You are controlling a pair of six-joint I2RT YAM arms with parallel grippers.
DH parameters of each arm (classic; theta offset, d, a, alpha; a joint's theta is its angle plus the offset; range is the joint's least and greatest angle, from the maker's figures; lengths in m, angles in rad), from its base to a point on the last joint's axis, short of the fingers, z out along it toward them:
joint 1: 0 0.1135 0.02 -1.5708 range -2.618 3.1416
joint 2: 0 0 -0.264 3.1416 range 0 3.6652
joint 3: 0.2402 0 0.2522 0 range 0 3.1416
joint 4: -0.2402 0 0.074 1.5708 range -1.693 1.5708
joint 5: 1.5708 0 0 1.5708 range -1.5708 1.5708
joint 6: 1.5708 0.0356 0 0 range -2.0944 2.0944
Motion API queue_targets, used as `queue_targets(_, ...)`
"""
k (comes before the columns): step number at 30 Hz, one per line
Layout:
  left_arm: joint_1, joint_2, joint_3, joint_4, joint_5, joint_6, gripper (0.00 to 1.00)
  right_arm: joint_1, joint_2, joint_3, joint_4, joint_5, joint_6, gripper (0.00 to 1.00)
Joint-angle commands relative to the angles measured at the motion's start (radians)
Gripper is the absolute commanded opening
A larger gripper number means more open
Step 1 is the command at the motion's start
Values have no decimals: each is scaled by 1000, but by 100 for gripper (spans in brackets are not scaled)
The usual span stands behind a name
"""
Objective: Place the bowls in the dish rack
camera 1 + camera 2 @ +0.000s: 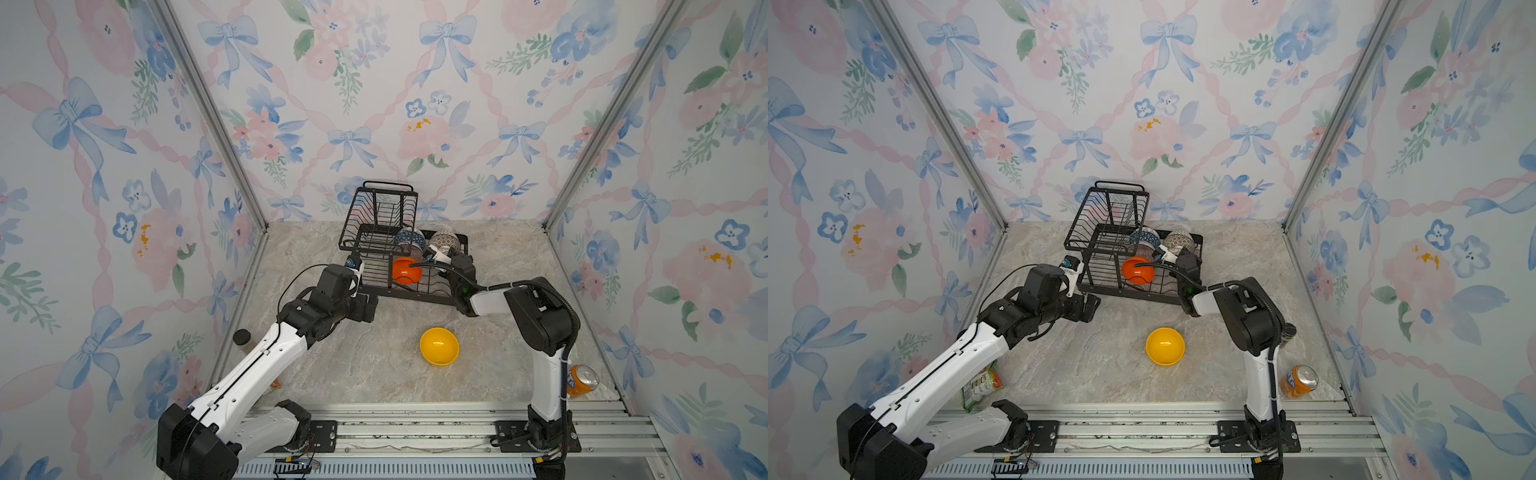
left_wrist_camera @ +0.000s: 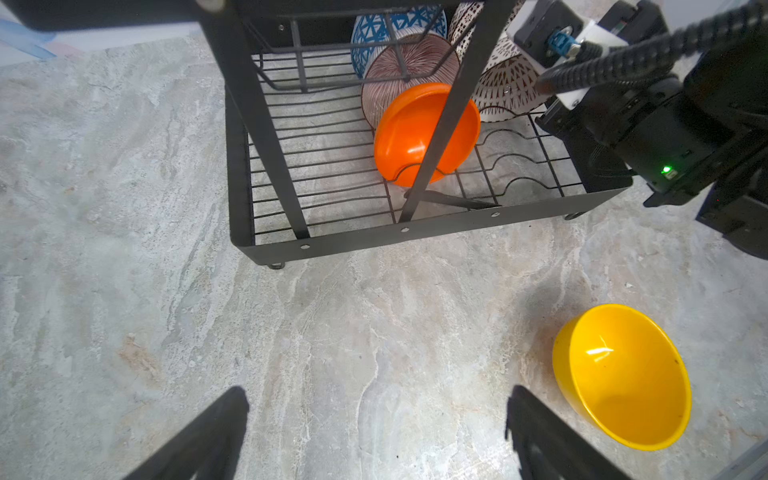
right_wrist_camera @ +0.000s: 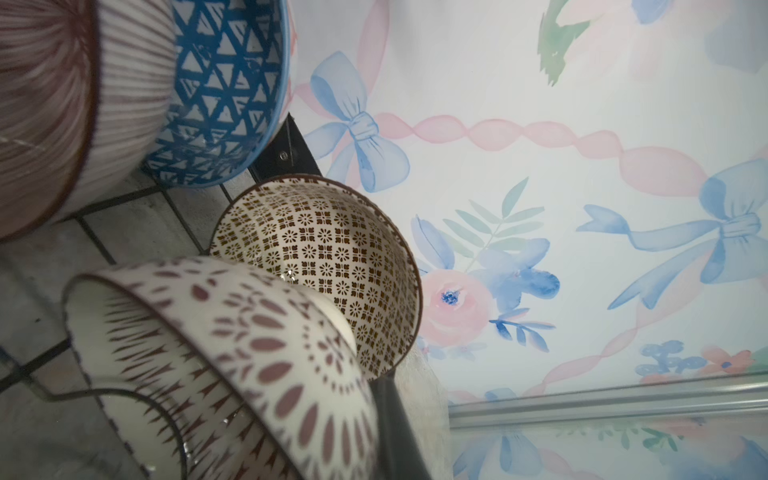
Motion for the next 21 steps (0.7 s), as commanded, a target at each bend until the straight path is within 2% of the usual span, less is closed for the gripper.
queue_targets(1,9,-19,-11,0,16,22,98,17,-32,-13,-53,-54,67,13)
queue_targets(4,8,-16,-10,0,17,23,98,15,-38,-11,-59,-50,71,19)
queue_targets(9,9,-14,-10,2,18,22,98,18,-47,-10,-70,-38,74,23)
queue_targets(12,7,-15,-13,-1,18,20,98,21,-55,-16,-69,-32,78,30)
queue_targets(21,9,-22,-22,0,13,19,98,28,-101,-30,-100,-32,99,64)
